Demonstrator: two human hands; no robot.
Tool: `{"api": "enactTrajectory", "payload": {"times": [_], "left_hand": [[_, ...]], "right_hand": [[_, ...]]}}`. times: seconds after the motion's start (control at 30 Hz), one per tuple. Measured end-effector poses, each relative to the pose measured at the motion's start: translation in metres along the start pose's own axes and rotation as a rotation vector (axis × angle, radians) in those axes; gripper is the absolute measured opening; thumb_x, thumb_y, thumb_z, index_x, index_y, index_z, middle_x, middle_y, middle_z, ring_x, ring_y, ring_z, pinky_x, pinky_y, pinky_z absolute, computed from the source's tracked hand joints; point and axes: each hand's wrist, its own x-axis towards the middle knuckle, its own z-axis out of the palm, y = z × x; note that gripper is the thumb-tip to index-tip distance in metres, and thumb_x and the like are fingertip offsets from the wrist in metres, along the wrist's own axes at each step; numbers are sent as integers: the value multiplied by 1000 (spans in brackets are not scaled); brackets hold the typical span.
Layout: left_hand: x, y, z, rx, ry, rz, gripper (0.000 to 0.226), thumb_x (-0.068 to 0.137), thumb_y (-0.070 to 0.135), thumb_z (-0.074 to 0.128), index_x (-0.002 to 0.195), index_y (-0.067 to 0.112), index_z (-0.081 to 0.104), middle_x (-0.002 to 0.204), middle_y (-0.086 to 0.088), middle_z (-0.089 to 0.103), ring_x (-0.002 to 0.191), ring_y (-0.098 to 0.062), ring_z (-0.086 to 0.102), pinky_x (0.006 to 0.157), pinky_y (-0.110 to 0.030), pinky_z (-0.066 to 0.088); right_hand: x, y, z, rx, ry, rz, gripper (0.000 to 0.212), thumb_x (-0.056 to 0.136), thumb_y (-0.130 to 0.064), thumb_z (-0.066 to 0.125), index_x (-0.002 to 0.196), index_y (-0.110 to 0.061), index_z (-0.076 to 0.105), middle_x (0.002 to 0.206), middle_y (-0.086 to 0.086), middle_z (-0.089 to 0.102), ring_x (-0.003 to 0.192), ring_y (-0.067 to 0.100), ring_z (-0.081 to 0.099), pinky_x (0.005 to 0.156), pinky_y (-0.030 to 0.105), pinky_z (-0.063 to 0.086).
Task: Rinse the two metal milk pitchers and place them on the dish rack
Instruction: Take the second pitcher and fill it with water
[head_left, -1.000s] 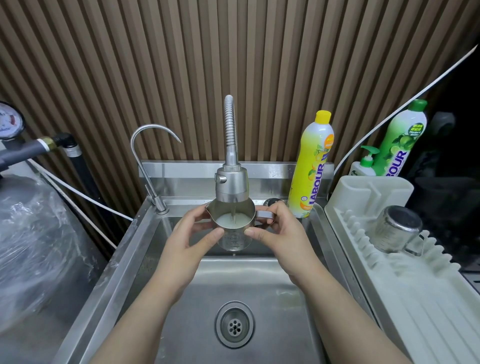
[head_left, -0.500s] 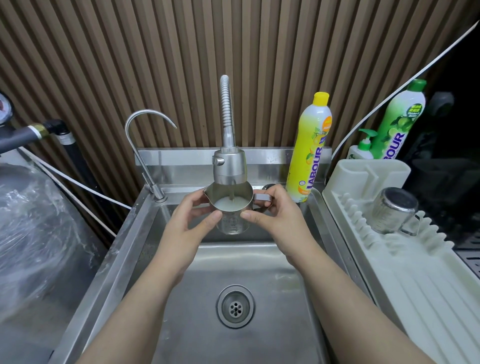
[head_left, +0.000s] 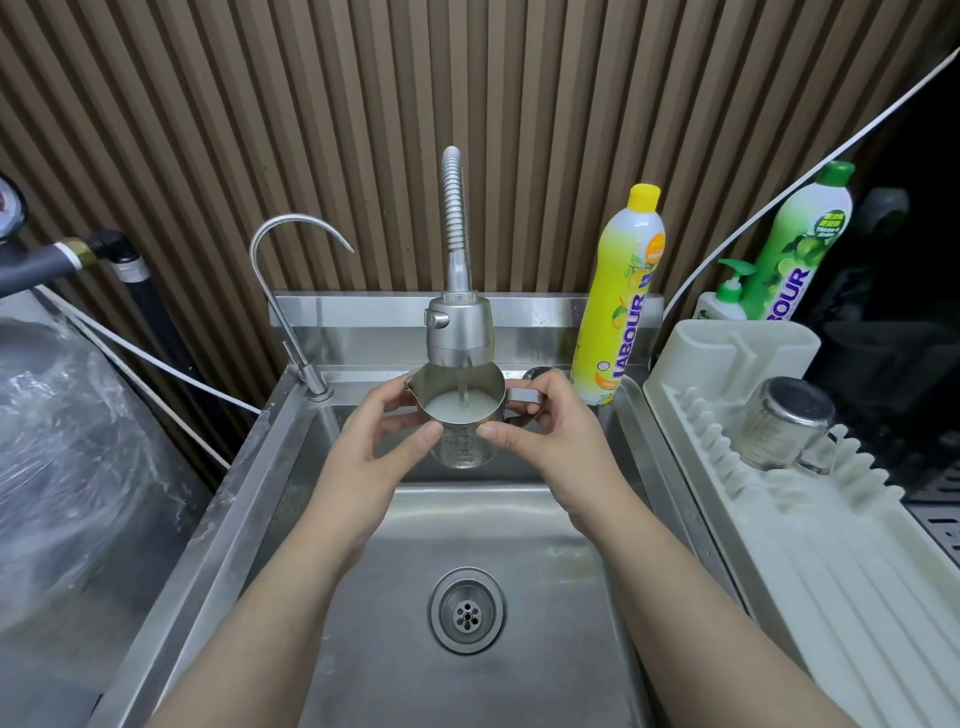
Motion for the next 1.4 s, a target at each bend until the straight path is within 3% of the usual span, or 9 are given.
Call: {"api": "enactTrajectory", "payload": {"times": [0.23,0.43,0.77,1.4], "left_hand": [[0,-1,2,-1,-13,-2,51,68,44,72,118,44,59,125,1,65,118,-21,60,103,-54,44],[0,0,2,-1,-8,-1,50,68,44,72,117,44,59,124,4,65,116,-19,60,103,-54,45],[0,1,2,-6,5,-6,48,66,45,72,112,48,61,121,0,66,115,-21,61,104,-53,44],[-2,2,4,-8,-1,-3,46,67,44,71,111,49,61,122,8,65,114,-18,61,103,-52,45]], "right_hand": [[1,-1,-3,-31,-17,11,35,68,-17,81,78,-27,50,64,-31,57,72,2,50,72,22,41],[-1,-6,-3,-30,-7,18,33,68,-16,81,80,-22,50,73,-14,54,74,7,49,72,24,43],[1,-5,-2,-17,-13,29,33,68,-17,82,81,-22,52,77,-11,57,80,11,51,78,32,45],[1,0,-1,3,-15,30,35,67,-16,82,76,-27,51,78,-9,57,83,15,53,85,44,48]]}}
